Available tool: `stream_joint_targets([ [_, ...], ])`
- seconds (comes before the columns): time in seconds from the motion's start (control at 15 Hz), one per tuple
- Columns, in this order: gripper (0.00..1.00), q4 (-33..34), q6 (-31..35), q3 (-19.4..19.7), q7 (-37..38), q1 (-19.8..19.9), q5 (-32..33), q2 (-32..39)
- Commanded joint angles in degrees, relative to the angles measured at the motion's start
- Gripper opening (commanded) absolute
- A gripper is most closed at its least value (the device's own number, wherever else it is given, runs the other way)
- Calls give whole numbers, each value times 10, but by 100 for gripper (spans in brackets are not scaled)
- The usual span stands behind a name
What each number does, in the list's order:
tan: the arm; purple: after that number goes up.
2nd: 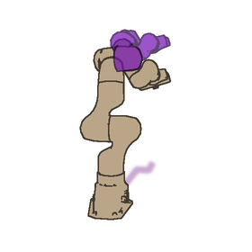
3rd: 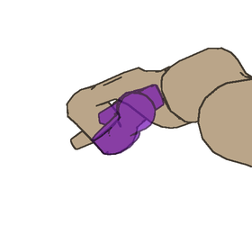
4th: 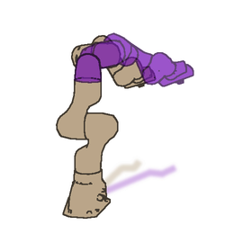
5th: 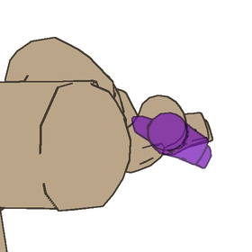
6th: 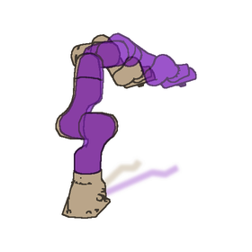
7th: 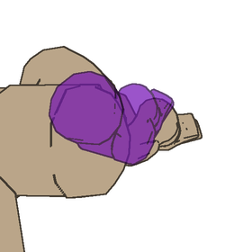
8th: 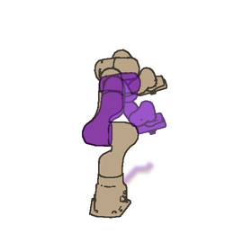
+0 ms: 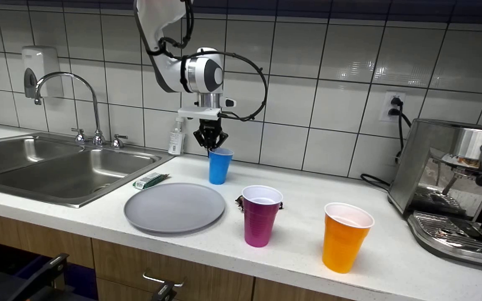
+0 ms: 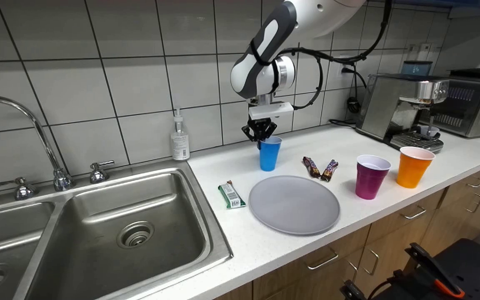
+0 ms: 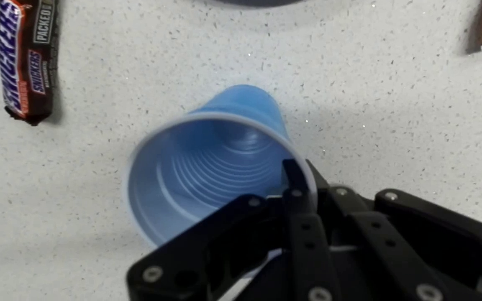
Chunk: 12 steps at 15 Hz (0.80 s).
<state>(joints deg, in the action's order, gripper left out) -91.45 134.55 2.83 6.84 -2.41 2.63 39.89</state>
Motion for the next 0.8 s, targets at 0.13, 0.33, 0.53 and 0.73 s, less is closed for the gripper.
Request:
stream_joint_targets([
  [0.13, 1, -22, -3, -1, -26, 6, 9, -33],
  [0.33, 1, -48, 9, 1, -42, 6, 17, -60],
  [0.53, 1, -88, 19, 0, -67, 6, 31, -95],
  [0.73, 1, -134, 29, -2, -88, 7, 46, -131],
])
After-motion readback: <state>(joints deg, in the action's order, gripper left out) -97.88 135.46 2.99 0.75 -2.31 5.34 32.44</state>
